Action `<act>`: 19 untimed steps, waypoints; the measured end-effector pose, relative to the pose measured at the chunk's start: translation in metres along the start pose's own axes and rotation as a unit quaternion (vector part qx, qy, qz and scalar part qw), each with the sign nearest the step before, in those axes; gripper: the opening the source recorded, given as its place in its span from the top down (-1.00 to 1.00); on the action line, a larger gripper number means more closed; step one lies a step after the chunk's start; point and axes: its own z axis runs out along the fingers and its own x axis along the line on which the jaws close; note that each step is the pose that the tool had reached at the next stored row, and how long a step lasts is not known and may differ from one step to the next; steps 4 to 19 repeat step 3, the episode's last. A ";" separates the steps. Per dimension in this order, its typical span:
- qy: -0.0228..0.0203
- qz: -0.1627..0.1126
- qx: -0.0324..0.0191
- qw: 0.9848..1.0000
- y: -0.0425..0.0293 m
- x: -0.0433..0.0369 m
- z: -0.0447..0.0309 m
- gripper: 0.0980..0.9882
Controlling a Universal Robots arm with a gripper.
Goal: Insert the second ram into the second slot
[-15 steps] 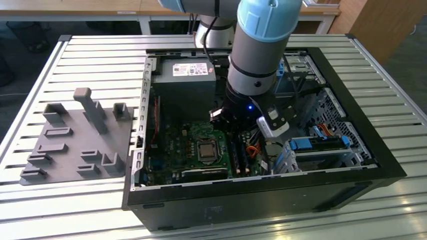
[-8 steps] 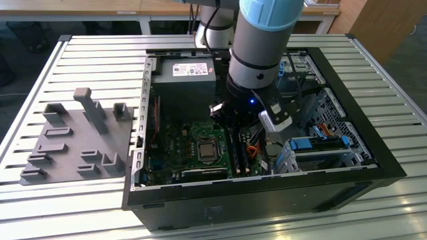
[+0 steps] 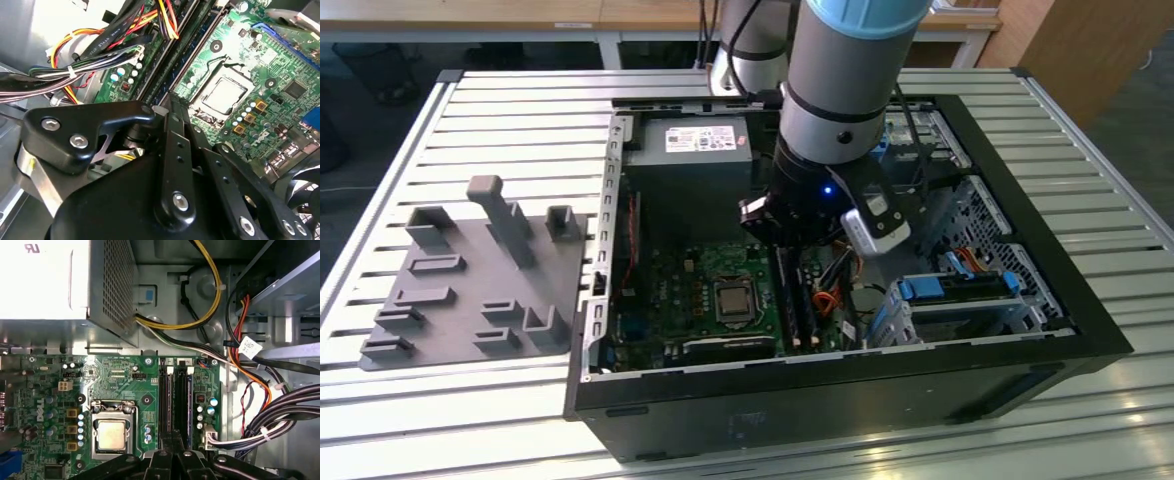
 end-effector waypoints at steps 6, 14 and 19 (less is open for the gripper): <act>0.000 0.000 0.000 1.000 0.0000 -0.0001 0.0000 0.98; 0.000 0.000 0.000 1.000 0.0000 -0.0001 0.0000 0.98; 0.000 0.000 0.000 1.000 0.0000 -0.0001 0.0000 0.98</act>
